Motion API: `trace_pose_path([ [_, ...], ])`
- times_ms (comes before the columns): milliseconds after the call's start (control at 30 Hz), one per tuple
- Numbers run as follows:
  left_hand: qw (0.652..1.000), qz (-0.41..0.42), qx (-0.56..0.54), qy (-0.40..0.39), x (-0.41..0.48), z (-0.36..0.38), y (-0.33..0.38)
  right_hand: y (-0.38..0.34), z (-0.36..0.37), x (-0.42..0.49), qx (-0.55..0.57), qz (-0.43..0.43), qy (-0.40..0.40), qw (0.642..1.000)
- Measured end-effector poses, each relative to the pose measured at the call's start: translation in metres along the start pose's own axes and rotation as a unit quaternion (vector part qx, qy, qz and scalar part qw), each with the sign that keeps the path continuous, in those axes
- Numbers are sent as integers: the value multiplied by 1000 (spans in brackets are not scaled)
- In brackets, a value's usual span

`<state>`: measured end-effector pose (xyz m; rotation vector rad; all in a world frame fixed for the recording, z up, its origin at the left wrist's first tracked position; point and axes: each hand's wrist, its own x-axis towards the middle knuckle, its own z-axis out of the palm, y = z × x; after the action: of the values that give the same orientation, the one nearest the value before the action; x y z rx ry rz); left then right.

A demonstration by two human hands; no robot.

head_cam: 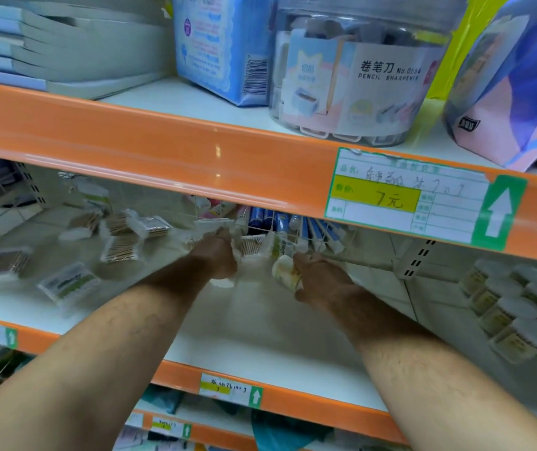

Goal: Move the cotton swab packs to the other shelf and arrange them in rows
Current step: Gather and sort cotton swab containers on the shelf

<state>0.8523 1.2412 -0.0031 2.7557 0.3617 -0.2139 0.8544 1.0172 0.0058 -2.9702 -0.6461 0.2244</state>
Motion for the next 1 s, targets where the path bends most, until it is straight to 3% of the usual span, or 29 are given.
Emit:
trace_pose_path([
  [433, 979, 24, -193, 57, -47, -5, -8, -6, 5, -13, 88, 29, 53, 994],
  [667, 978, 88, -183, 56, -48, -17, -13, -14, -16, -14, 205, 79, 52, 974],
  [800, 978, 168, -116, 38, -46, -25, -9, -12, -33, -21, 341, 83, 35, 936],
  [1000, 977, 176, -124, -7, -52, -41, 8, -7, -52, -40, 345, 64, -7, 936],
])
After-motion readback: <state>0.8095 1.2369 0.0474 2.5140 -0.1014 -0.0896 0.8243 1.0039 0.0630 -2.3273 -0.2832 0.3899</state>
